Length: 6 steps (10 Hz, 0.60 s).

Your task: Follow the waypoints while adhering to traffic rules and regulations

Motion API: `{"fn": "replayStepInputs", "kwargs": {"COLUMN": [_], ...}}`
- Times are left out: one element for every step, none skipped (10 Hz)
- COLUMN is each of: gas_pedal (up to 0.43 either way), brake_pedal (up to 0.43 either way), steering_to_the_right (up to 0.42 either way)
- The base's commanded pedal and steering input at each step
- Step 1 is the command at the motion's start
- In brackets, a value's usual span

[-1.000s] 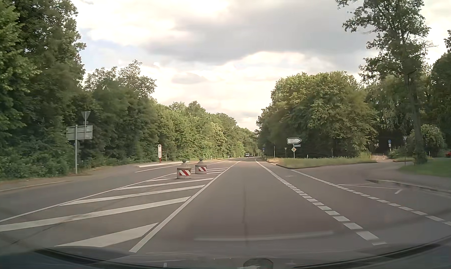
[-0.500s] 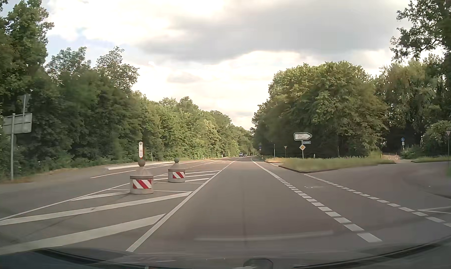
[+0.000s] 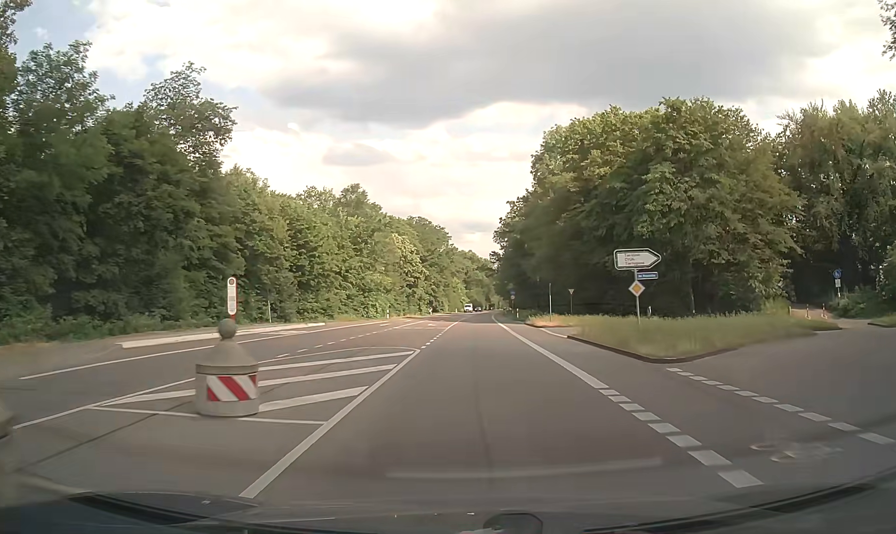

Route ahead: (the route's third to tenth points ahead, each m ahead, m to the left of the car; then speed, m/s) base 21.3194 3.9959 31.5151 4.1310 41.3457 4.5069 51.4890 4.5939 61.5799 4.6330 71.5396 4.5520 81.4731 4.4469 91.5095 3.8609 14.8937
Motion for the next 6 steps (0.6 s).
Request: {"fn": "replayStepInputs", "kwargs": {"gas_pedal": [0.197,0.197,0.197,0.197,0.197,0.197], "brake_pedal": [0.0,0.0,0.0,0.0,0.0,0.0], "steering_to_the_right": [0.008,0.006,0.005,0.005,0.004,0.004]}}
